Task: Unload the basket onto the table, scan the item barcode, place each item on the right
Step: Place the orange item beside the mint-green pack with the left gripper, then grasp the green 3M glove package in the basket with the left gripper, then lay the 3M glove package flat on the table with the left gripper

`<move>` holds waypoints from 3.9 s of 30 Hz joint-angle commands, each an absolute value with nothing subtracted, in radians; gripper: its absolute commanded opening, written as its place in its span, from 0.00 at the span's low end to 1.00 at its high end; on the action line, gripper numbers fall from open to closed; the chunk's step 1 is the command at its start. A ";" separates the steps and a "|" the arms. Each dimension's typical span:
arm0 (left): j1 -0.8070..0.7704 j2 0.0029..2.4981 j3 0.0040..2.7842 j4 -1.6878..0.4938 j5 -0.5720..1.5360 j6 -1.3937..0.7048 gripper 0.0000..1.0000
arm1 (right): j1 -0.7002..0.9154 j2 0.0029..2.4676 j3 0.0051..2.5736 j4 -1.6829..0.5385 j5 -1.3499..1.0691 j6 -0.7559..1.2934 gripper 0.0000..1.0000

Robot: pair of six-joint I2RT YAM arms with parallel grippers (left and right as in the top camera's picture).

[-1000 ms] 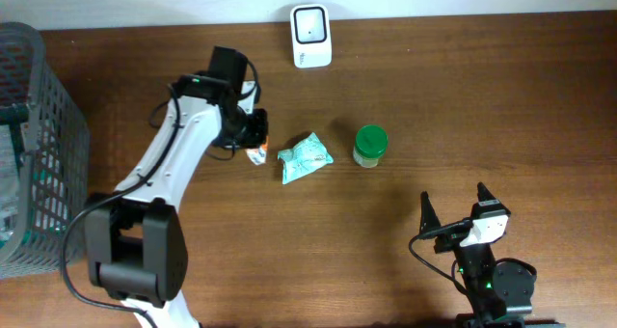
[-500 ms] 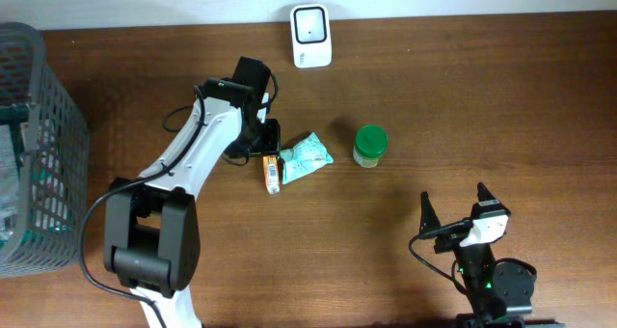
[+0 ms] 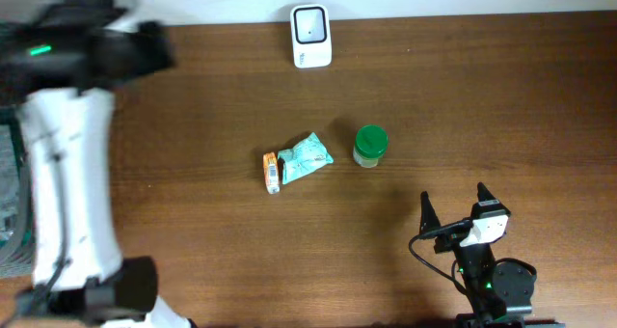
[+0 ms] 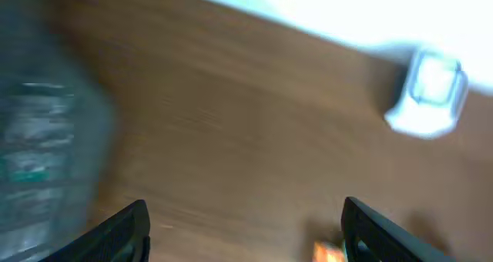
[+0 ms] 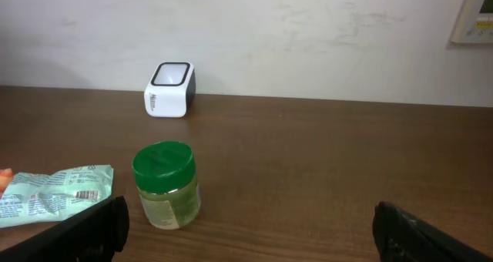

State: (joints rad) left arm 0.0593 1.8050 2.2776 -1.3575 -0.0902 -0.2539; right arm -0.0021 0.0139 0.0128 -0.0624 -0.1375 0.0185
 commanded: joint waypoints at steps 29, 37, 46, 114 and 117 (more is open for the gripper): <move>0.848 1.799 1.715 -0.897 -0.123 0.033 0.87 | -0.001 0.007 0.006 -0.064 -0.147 0.015 0.98; 0.856 1.937 1.715 -0.826 -0.094 0.153 0.86 | -0.001 0.007 0.006 -0.064 -0.147 0.015 0.98; 0.880 2.110 1.715 -0.831 -0.094 0.175 0.84 | -0.001 0.007 0.006 -0.064 -0.147 0.015 0.98; 0.079 1.447 0.863 -0.485 0.221 -0.596 0.00 | -0.001 0.007 0.006 -0.064 -0.147 0.015 0.98; 0.051 1.447 0.835 -0.455 0.220 -0.595 0.00 | -0.001 0.007 0.006 -0.064 -0.147 0.015 0.98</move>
